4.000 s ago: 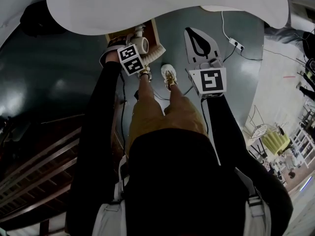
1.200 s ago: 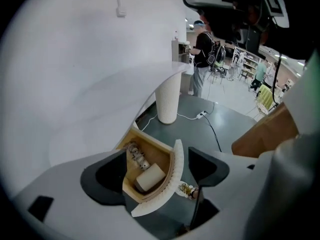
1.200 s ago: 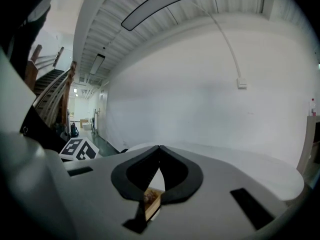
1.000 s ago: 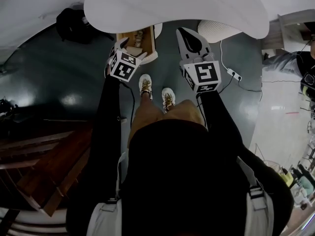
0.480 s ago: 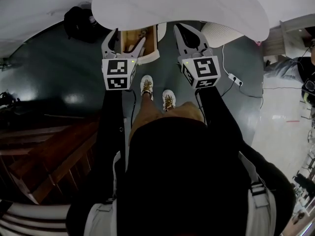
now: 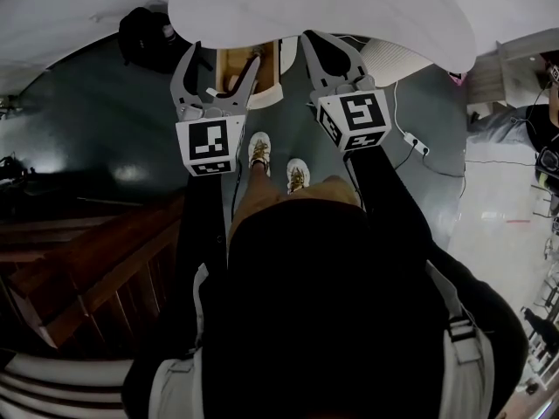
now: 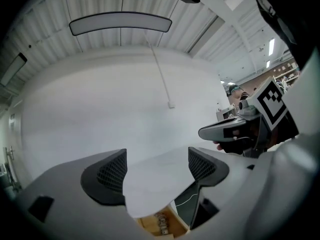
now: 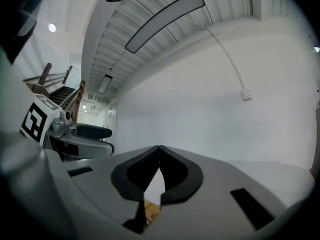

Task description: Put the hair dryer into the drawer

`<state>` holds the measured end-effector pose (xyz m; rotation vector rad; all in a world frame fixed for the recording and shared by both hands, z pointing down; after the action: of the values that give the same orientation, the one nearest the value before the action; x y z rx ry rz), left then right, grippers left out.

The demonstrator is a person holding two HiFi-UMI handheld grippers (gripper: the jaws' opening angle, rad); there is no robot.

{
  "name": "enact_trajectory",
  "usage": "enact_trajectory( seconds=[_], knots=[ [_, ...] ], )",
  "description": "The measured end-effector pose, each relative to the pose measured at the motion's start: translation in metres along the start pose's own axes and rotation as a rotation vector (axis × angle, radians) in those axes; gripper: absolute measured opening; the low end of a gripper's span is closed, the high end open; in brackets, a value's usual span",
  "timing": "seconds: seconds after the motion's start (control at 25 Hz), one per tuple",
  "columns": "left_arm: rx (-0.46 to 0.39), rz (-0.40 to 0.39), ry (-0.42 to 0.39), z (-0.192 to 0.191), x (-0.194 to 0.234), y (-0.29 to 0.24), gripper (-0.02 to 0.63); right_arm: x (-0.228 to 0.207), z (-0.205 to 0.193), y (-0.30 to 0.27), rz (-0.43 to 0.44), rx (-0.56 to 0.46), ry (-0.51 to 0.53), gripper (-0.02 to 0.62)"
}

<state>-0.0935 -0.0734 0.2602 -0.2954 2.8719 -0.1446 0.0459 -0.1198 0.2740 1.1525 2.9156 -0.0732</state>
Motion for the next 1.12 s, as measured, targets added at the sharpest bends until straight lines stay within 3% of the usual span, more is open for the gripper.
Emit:
enact_trajectory(
  seconds=[0.36, 0.4, 0.44, 0.48, 0.64, 1.12],
  knots=[
    [-0.023, 0.031, 0.039, 0.012, -0.004, 0.003, 0.389, 0.004, 0.012, 0.004, 0.033, -0.016, 0.020, 0.025],
    [-0.028, 0.067, 0.036, 0.014, -0.002, 0.006, 0.353, 0.006, 0.013, 0.004, 0.037, -0.017, 0.023, 0.026],
    [-0.035, 0.116, 0.032, 0.016, 0.003, 0.010, 0.108, 0.008, 0.014, 0.004, 0.043, -0.021, 0.026, 0.026],
    [-0.048, 0.159, 0.036, 0.018, 0.009, 0.014, 0.014, 0.010, 0.016, 0.004, 0.051, -0.025, 0.029, 0.025],
    [-0.112, 0.170, 0.098, 0.025, 0.015, 0.022, 0.014, 0.012, 0.019, 0.006, 0.067, -0.035, 0.035, 0.025],
    [-0.114, 0.183, 0.076, 0.027, 0.010, 0.025, 0.014, 0.016, 0.019, 0.011, 0.077, -0.036, 0.044, 0.025]
  ],
)
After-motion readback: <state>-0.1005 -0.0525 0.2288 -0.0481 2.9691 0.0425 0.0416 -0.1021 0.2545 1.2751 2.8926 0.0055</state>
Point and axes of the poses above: the fingertips, and each gripper's own axes: y backward along the fingers, x to its left, z out of its top, the point moved 3 cm from there along y, backward along the fingers, and after that the axes turned 1 degree about y, right-handed, at the moved point
